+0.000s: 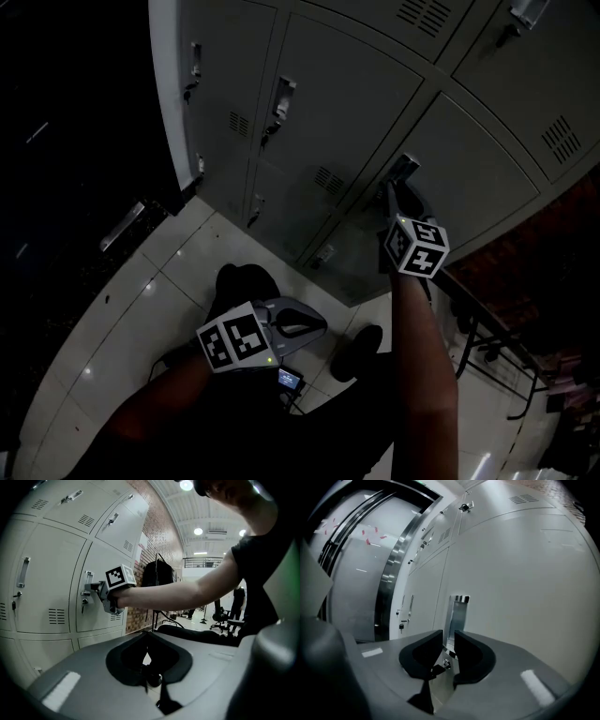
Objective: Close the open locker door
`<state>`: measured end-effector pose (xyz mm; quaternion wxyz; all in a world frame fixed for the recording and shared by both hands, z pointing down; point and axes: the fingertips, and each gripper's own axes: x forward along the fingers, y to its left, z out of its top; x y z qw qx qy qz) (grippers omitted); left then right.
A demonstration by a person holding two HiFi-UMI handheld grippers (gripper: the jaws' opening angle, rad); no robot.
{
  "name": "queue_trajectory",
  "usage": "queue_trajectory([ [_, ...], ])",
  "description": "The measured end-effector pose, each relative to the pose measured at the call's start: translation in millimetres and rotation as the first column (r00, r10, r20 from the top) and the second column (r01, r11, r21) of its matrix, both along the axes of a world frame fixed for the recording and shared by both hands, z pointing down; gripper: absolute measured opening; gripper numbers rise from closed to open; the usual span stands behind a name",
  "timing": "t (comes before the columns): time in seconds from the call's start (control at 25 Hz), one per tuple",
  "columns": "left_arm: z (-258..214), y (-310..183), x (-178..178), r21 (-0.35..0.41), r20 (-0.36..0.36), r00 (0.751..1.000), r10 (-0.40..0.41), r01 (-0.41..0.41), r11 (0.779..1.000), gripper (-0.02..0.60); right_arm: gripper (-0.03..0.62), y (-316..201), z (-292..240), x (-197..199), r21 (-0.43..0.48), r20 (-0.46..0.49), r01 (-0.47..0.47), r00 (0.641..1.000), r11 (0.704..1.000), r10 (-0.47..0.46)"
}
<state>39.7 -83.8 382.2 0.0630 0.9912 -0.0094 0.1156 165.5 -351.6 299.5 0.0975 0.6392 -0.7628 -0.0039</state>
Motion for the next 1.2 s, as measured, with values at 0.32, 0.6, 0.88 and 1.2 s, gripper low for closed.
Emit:
queue_trajectory([
  [0.32, 0, 0, -1, 0.0, 0.001, 1.0, 0.0, 0.0, 1.0, 0.012, 0.002, -3, -7, 3, 0.018, 0.0, 0.011, 1.0, 1.0, -0.011],
  [0.6, 0, -1, -5, 0.003, 0.006, 1.0, -0.002, 0.002, 1.0, 0.012, 0.002, 38, -7, -13, 0.03, 0.034, 0.114, 0.993, 0.993, -0.115],
  [0.88, -1, -2, -5, 0.004, 0.003, 1.0, -0.009, 0.008, 1.0, 0.012, 0.002, 110, -10, -23, 0.053, 0.119, 0.246, 0.961, 0.968, -0.251],
  [1.2, -6, -20, -13, -0.006, -0.038, 0.994, -0.098, 0.098, 0.995, 0.012, 0.002, 207, 20, -18, 0.004, 0.136, 0.332, 0.934, 0.943, -0.33],
])
